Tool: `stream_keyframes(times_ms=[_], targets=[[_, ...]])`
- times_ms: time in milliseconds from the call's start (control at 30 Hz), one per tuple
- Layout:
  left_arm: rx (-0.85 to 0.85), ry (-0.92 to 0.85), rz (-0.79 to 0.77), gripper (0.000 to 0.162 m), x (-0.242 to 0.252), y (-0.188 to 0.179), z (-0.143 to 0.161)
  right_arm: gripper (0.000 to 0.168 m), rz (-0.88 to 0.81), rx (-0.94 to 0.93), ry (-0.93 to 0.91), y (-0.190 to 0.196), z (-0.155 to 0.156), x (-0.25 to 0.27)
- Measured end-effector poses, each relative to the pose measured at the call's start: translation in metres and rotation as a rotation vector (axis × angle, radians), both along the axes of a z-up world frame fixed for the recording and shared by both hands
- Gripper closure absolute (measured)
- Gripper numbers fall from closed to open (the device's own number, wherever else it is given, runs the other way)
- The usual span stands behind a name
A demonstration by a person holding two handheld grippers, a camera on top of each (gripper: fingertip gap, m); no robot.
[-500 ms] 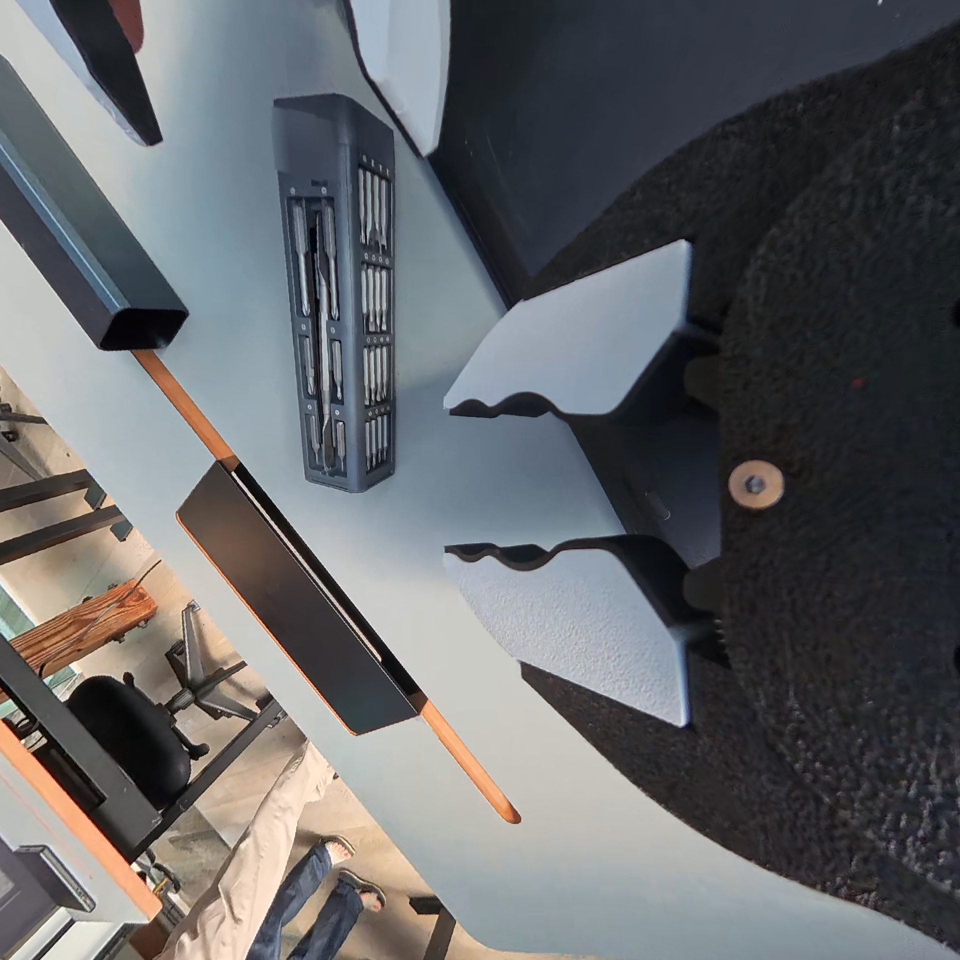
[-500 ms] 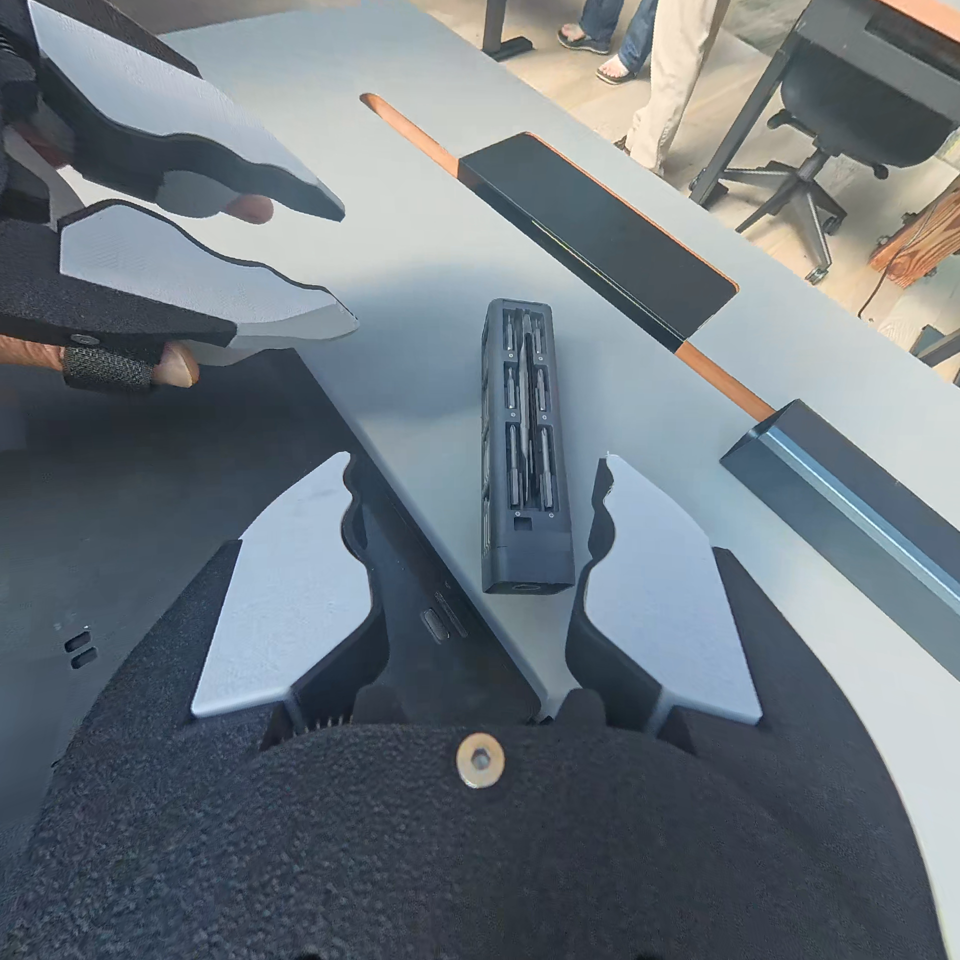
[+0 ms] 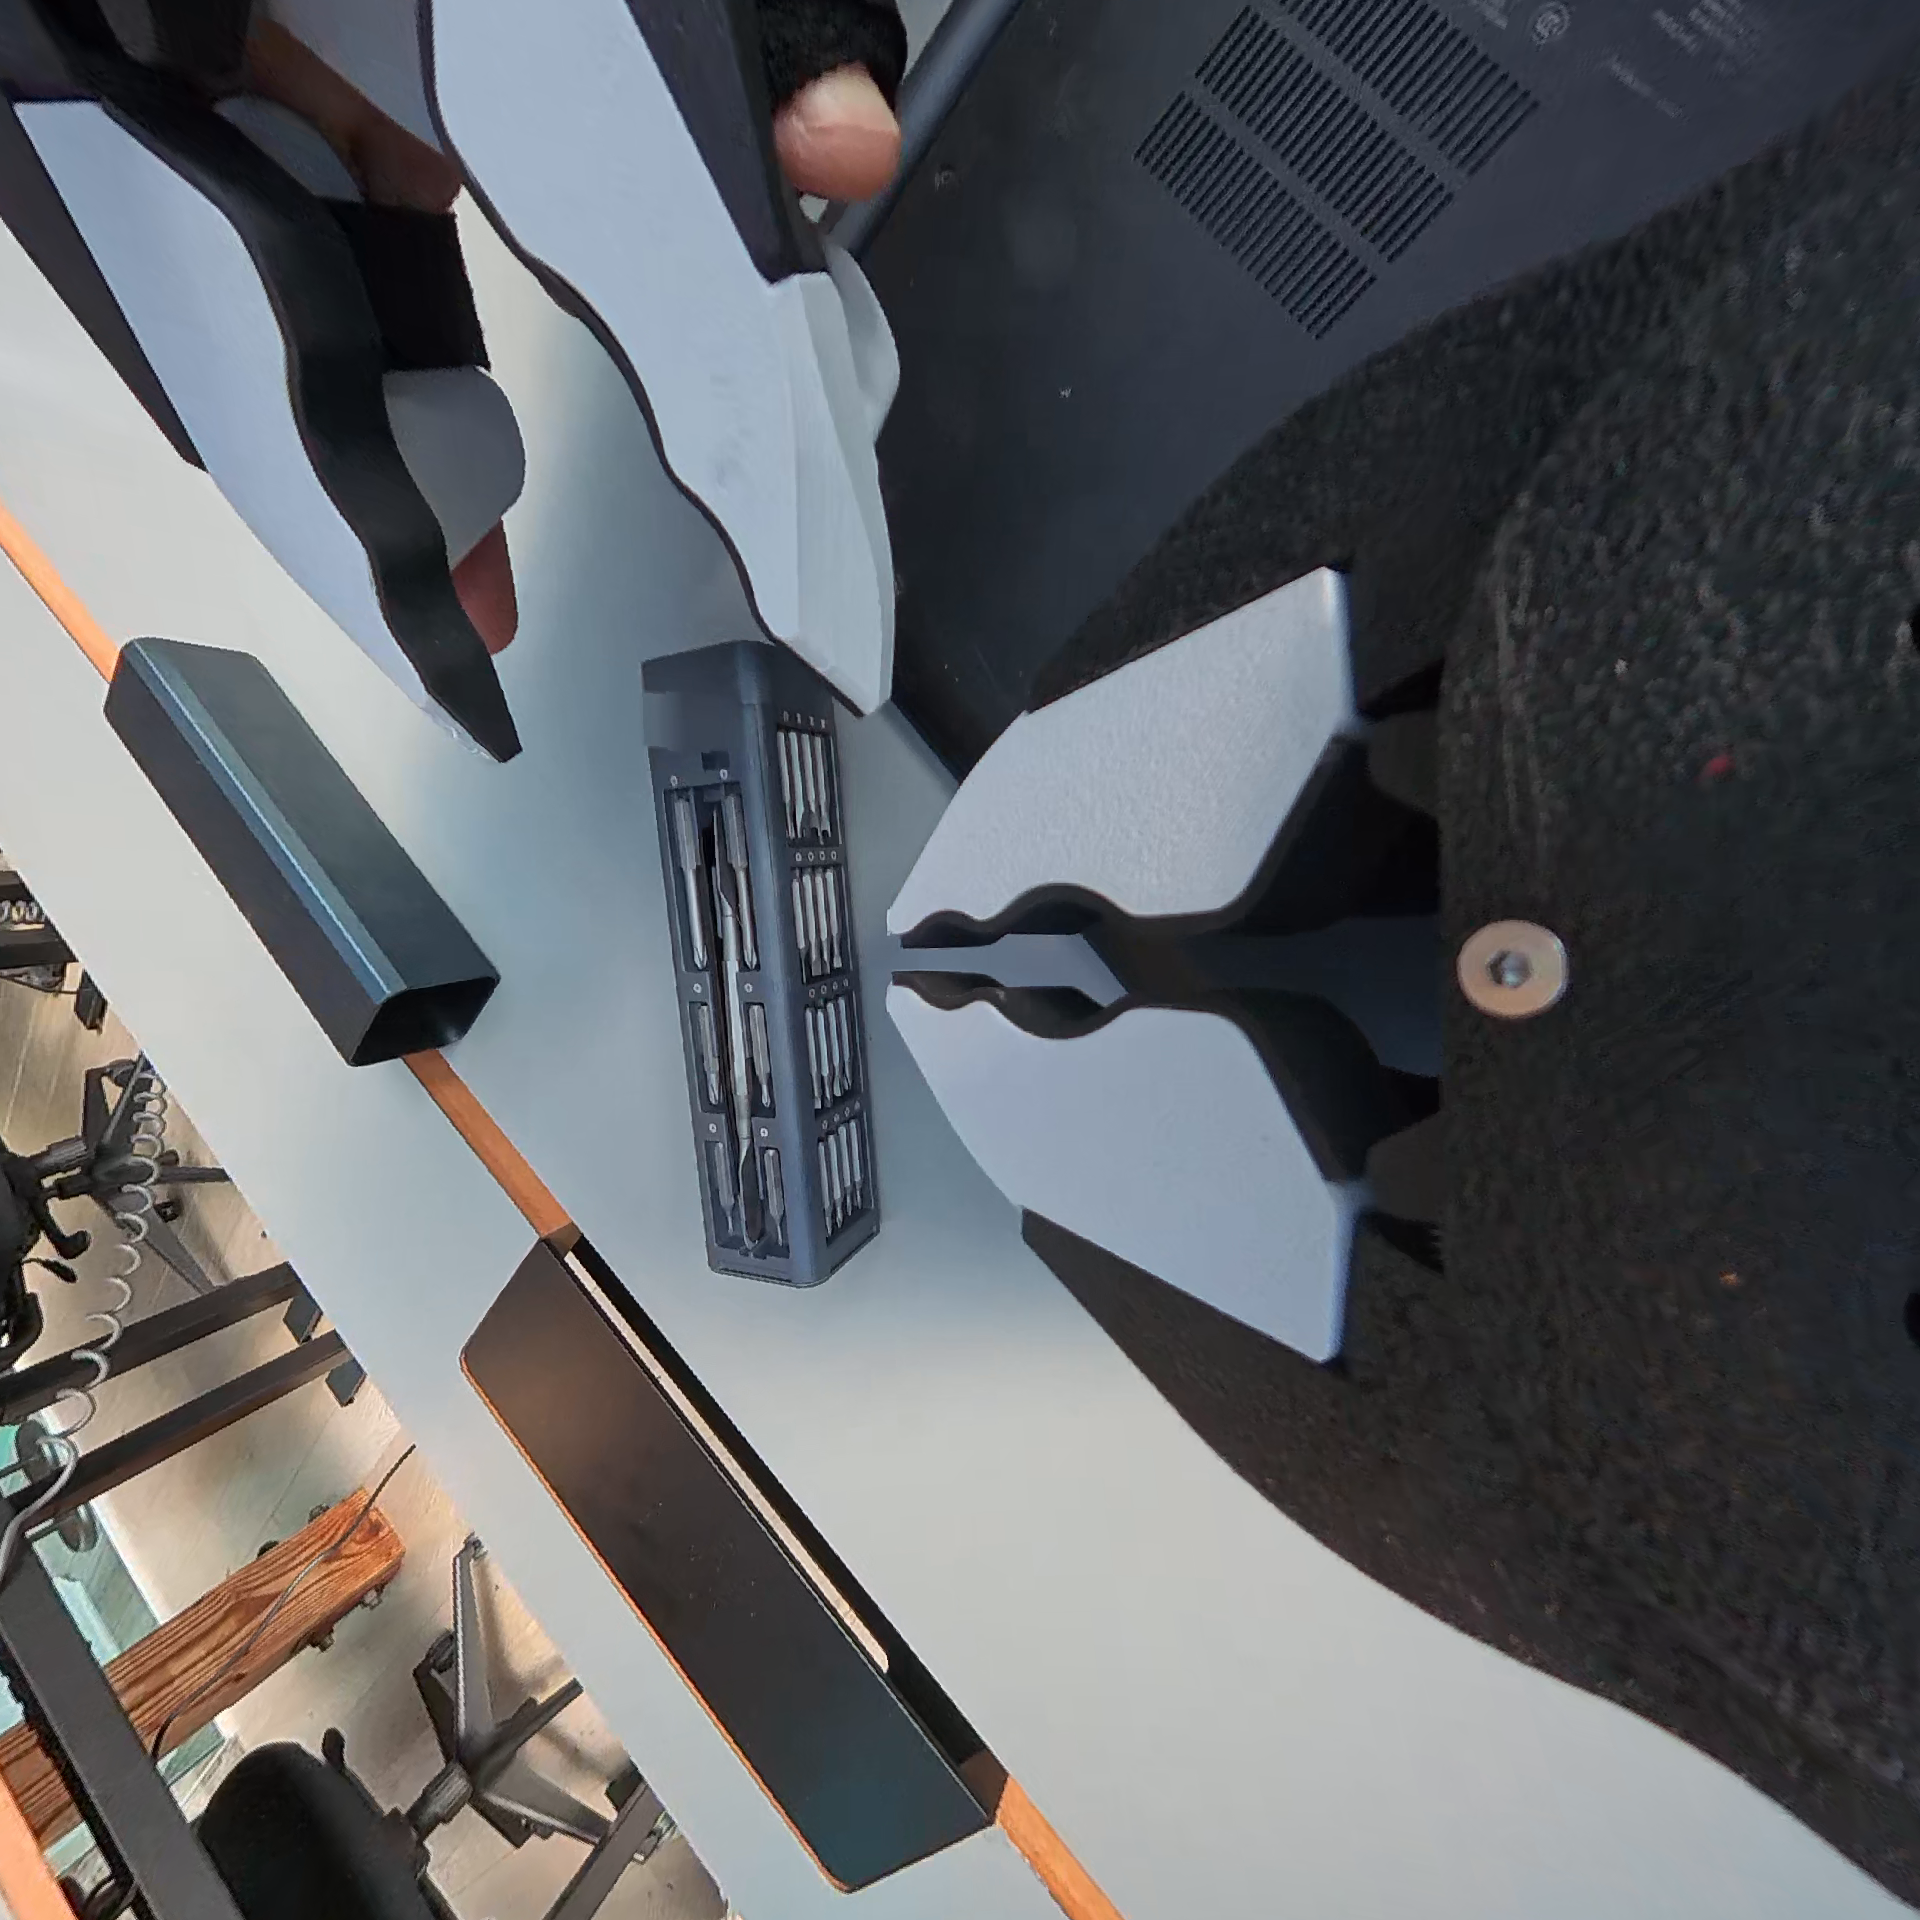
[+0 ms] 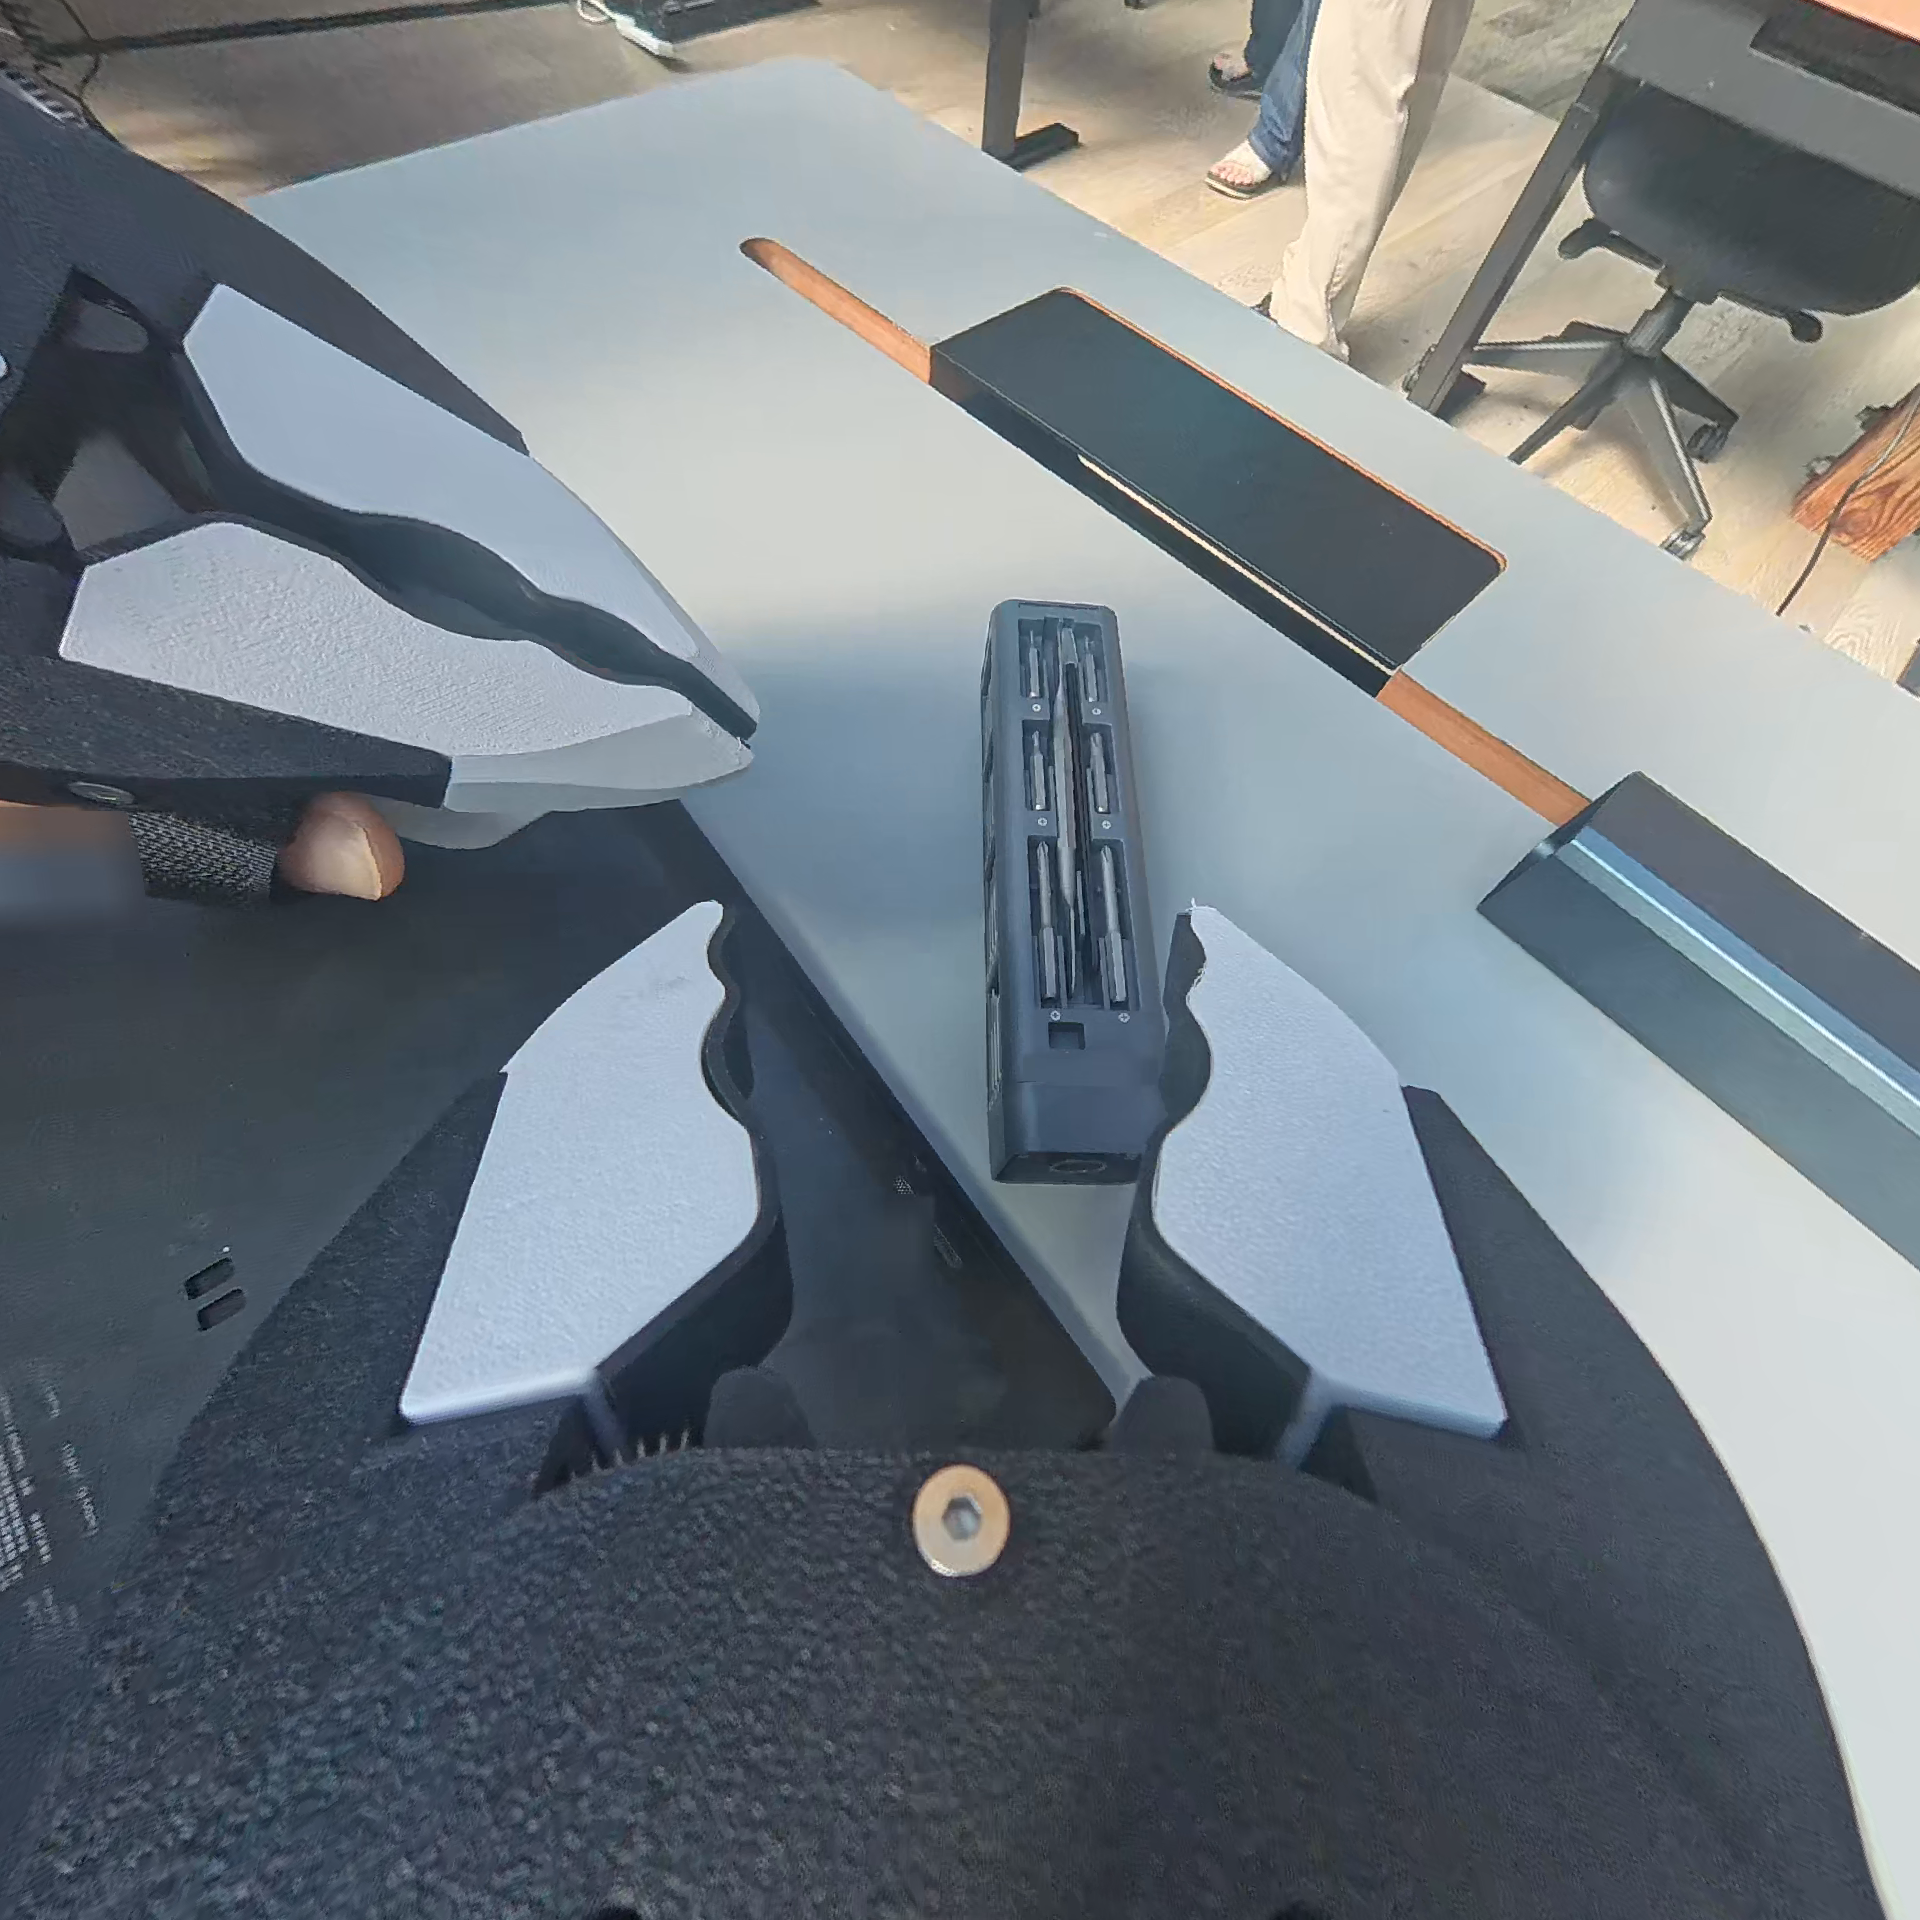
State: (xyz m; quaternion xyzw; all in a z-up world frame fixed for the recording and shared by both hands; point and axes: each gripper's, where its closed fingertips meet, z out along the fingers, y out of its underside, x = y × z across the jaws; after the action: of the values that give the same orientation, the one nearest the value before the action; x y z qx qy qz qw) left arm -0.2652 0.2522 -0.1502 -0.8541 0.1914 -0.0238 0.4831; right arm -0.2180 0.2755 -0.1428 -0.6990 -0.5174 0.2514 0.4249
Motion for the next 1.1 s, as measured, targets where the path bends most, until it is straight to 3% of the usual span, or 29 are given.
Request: stream_keyframes(times_ms=[733, 1100], targets=[[-0.043, -0.07, -0.07, 0.162, 0.014, -0.002, -0.008, 0.092, 0.017, -0.012, 0.021, -0.004, 0.001, -0.001], [-0.143, -0.023, 0.015, 0.162, 0.001, 0.0, -0.016, 0.092, 0.01, -0.014, 0.02, -0.004, 0.001, 0.001]])
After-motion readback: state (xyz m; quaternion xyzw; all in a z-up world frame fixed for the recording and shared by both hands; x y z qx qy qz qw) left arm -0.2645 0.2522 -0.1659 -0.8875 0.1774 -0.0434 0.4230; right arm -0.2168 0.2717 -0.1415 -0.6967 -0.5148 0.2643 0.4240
